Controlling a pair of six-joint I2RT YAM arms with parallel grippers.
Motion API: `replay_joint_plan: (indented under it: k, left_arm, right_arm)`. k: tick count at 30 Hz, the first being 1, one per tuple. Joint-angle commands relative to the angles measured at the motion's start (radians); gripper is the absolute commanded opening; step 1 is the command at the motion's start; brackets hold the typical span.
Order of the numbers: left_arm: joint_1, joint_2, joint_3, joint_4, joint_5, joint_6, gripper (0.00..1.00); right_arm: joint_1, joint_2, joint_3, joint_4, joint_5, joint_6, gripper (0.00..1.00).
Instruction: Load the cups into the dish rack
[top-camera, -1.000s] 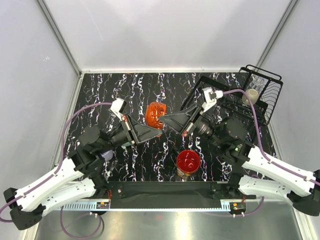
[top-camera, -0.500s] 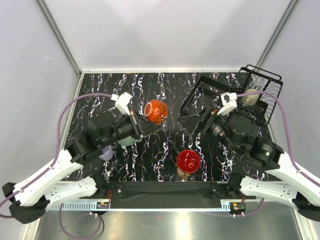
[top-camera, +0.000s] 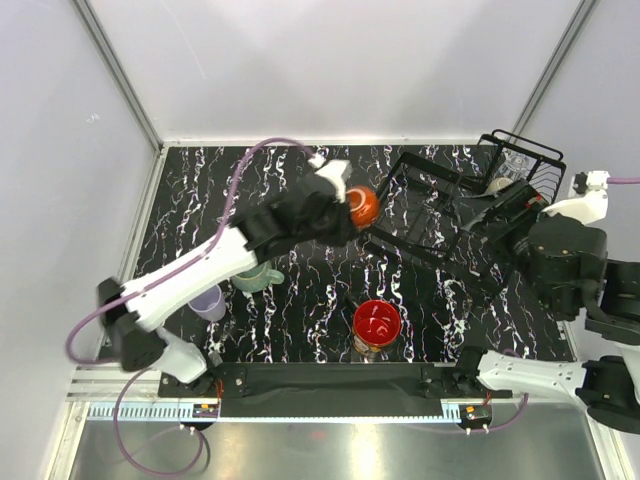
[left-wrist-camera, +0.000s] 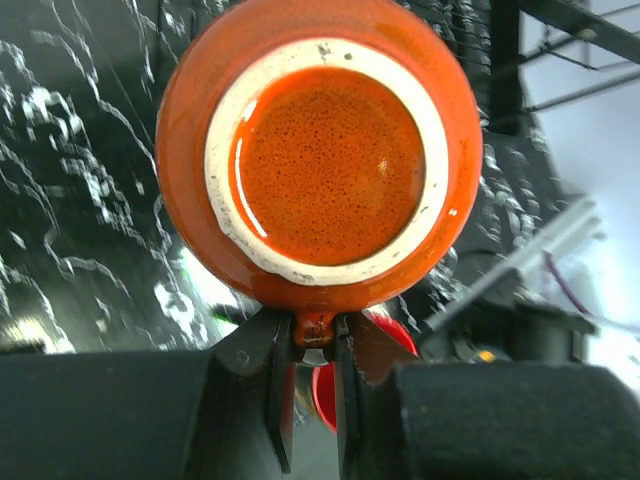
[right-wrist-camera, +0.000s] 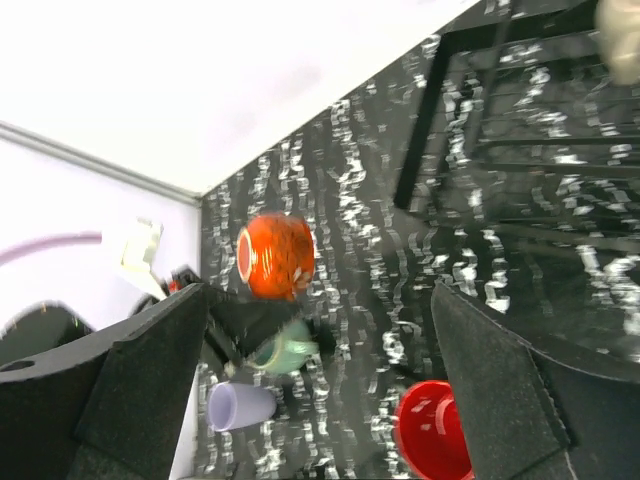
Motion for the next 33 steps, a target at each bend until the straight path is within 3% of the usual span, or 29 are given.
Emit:
replay_joint_plan:
  k: [1, 5, 10, 18, 33]
  left_arm:
    - [-0.025, 0.126, 0.174, 0.09, -0.111, 0.12, 0.0]
    - [-0.042, 0.282, 0.305, 0.157, -0.154, 0.193, 0.0]
    - [-0.06, 0.563, 0.593, 0.117, -0.211, 0.31, 0.0]
    - [-0.062, 0.828, 0.785, 0.188, -0.216, 0.39, 0.0]
    - [-0.086, 0.991, 0.819, 0.251, -0.065, 0.327, 0.0]
  right_arm:
    - [0.004, -0.012, -0.009, -0.281, 0.094, -0.017, 1.0]
    - [0.004, -0.043, -0.118, -0.131, 0.028, -0.155, 1.0]
    - [0.003, -0.067, -0.167, -0.12, 0.002, -0.14, 1.0]
    - [0.004, -0.123, -0.175, -0.078, -0.004, -0.171, 1.0]
    - [0.003, -0.172, -0.162, -0.075, 0.011, -0.181, 1.0]
